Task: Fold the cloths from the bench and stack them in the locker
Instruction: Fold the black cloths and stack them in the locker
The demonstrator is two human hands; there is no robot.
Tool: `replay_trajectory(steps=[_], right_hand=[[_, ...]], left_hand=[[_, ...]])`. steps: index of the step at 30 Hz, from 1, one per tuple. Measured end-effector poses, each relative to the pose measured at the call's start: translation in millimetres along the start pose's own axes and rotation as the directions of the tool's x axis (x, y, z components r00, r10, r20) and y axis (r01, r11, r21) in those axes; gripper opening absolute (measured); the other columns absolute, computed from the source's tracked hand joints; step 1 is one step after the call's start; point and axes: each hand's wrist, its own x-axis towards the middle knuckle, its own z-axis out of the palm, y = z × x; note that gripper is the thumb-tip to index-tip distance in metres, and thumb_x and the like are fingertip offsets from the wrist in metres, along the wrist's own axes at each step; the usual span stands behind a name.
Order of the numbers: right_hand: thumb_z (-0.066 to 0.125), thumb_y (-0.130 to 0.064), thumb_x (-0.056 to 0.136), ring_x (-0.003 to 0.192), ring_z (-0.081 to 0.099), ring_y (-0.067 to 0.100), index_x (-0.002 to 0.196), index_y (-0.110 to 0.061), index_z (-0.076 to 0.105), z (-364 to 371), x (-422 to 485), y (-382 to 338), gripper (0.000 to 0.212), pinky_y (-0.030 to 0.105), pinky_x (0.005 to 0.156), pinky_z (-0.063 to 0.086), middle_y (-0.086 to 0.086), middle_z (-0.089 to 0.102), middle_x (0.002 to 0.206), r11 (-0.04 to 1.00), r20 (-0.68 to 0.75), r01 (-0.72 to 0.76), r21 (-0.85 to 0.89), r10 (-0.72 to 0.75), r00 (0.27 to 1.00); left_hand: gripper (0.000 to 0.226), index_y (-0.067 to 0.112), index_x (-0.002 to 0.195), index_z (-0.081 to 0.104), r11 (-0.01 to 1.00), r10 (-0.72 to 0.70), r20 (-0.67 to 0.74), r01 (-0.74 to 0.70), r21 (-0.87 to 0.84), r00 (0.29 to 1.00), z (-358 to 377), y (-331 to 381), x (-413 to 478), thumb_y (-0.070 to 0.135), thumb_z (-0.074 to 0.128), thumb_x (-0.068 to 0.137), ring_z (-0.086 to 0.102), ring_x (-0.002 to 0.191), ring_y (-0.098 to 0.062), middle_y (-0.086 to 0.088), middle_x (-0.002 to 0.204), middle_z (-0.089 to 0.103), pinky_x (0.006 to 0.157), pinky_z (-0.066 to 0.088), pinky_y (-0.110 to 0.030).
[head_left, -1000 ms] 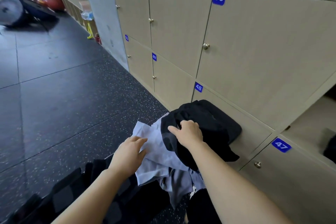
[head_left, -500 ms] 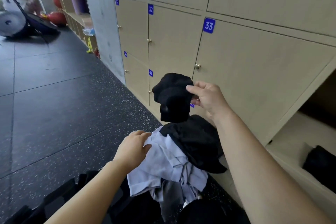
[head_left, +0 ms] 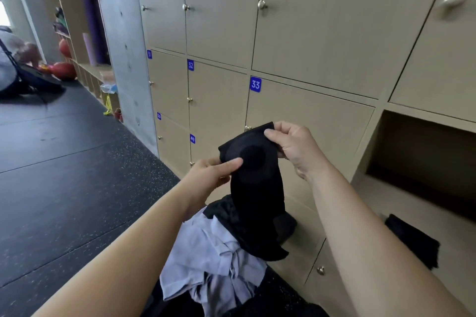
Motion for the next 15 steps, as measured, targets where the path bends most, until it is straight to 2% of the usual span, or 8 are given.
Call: replay_trajectory(steps=[3,5,7,8,9,10,13,15], right_hand=[[0.055,-0.006,0.093,0.055,0.055,0.011,0.092,0.007,0.061,-8.8,-9.9,-5.9,0.014,0.023,0.050,0.046,0.002,0.059,0.065,0.996,-0.049,0.046,-0.070,-0.050,0.998],[0.054,-0.005,0.094,0.046,0.052,0.006,0.087,0.001,0.060,-12.2,-15.5,-8.3,0.011,0.021,0.047,0.043,-0.007,0.058,0.055,0.996,-0.087,0.062,-0.068,-0.068,0.994],[0.054,-0.008,0.095,0.046,0.052,0.006,0.083,-0.005,0.059,-14.2,-20.0,-9.5,0.013,0.019,0.047,0.044,-0.009,0.058,0.053,0.998,-0.121,0.057,-0.020,-0.059,0.991],[0.056,-0.010,0.095,0.049,0.055,0.008,0.084,-0.007,0.060,-15.2,-22.9,-10.7,0.012,0.019,0.050,0.046,-0.007,0.060,0.056,0.999,-0.127,0.036,0.021,-0.033,0.991],[0.059,-0.014,0.094,0.054,0.059,0.010,0.090,-0.009,0.062,-17.1,-26.1,-11.4,0.006,0.020,0.054,0.049,-0.005,0.064,0.062,0.999,-0.113,0.005,0.053,0.001,0.994],[0.063,-0.016,0.091,0.060,0.064,0.010,0.100,-0.011,0.061,-19.1,-29.4,-11.7,0.010,0.022,0.059,0.051,-0.003,0.068,0.070,0.997,-0.088,-0.032,0.071,0.038,0.995],[0.072,-0.009,0.083,0.078,0.067,0.014,0.123,-0.017,0.047,-23.8,-35.1,-9.2,0.048,0.028,0.072,0.053,0.005,0.071,0.092,0.996,-0.025,-0.075,0.051,0.076,0.997],[0.070,-0.001,0.081,0.081,0.065,0.016,0.121,-0.017,0.051,-23.9,-36.7,-10.1,0.046,0.028,0.071,0.052,0.011,0.070,0.096,1.000,-0.024,-0.029,0.005,0.029,0.999]], left_hand=[[0.022,0.013,0.107,0.073,0.986,0.075,-0.197,-0.102,-0.133,0.978,14.1,15.9,2.6,0.024,0.055,0.099,0.067,0.100,-0.020,-0.006,0.106,0.075,0.086,0.050,-0.032],[0.023,0.017,0.101,0.074,0.982,0.145,-0.314,-0.175,-0.069,0.938,21.6,24.6,3.8,0.022,0.051,0.101,0.070,0.098,-0.023,-0.005,0.100,0.076,0.086,0.054,-0.036],[0.022,0.017,0.096,0.074,0.976,0.197,-0.362,-0.217,-0.013,0.911,26.8,29.7,3.8,0.023,0.053,0.100,0.071,0.095,-0.023,-0.005,0.096,0.076,0.087,0.056,-0.039],[0.021,0.016,0.094,0.074,0.974,0.204,-0.370,-0.225,-0.014,0.906,28.7,32.0,3.2,0.025,0.055,0.099,0.071,0.094,-0.023,-0.006,0.095,0.076,0.087,0.056,-0.039],[0.022,0.014,0.094,0.074,0.974,0.200,-0.375,-0.226,-0.025,0.905,29.7,34.3,3.1,0.027,0.057,0.098,0.071,0.094,-0.023,-0.008,0.096,0.076,0.087,0.055,-0.039],[0.024,0.011,0.092,0.074,0.974,0.193,-0.378,-0.224,-0.039,0.906,29.7,36.6,3.7,0.029,0.059,0.097,0.070,0.092,-0.023,-0.011,0.096,0.075,0.086,0.054,-0.038],[0.030,0.002,0.088,0.070,0.972,0.186,-0.382,-0.227,-0.064,0.905,31.2,43.4,3.7,0.031,0.064,0.093,0.060,0.080,-0.022,-0.014,0.084,0.067,0.073,0.046,-0.035],[0.032,0.000,0.086,0.069,0.971,0.222,-0.381,-0.238,0.005,0.898,34.3,44.4,4.1,0.031,0.065,0.093,0.058,0.073,-0.015,-0.009,0.077,0.064,0.063,0.045,-0.026]])
